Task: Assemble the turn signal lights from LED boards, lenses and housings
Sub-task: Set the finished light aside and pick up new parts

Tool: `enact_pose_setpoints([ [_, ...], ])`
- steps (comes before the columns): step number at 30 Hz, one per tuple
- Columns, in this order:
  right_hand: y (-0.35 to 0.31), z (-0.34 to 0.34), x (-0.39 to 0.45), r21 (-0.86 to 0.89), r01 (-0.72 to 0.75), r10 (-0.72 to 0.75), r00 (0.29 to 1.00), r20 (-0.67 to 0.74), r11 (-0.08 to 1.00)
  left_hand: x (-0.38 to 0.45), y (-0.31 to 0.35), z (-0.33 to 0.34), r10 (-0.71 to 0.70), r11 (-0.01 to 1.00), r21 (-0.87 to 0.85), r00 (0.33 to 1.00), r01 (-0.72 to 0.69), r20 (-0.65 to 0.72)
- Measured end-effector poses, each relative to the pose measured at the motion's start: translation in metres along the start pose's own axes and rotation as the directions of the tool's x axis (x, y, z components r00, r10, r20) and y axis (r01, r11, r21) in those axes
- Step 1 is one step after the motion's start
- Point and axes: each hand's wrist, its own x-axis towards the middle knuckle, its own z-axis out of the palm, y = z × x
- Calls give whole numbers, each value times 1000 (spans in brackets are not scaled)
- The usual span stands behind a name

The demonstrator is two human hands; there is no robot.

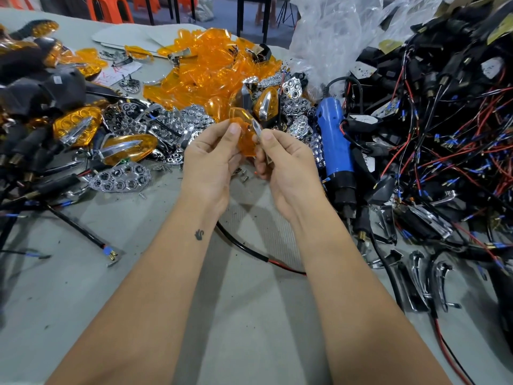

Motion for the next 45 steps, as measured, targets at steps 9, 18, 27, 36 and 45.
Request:
enact_pose_setpoints([
  [9,0,-4,-2,-311,154,-148,988,45,938,0,4,-1,-12,991,132,999,19,-52],
  [18,-6,-12,-1,-490,222,-189,975,117,843,1,10,-5,-27,957,287,1000,31,-15],
  [27,10,5,0,-332,26,-62,993,-97,943,-1,1,4,81,948,313,994,-56,-69],
  [36,10,13,1,-152,-50,22,983,-180,987,0,-6,14,198,918,375,968,-129,-152],
  [45,2,1,0,-31,-16,10,980,-197,999,3,-3,11,108,948,315,971,-36,-212],
])
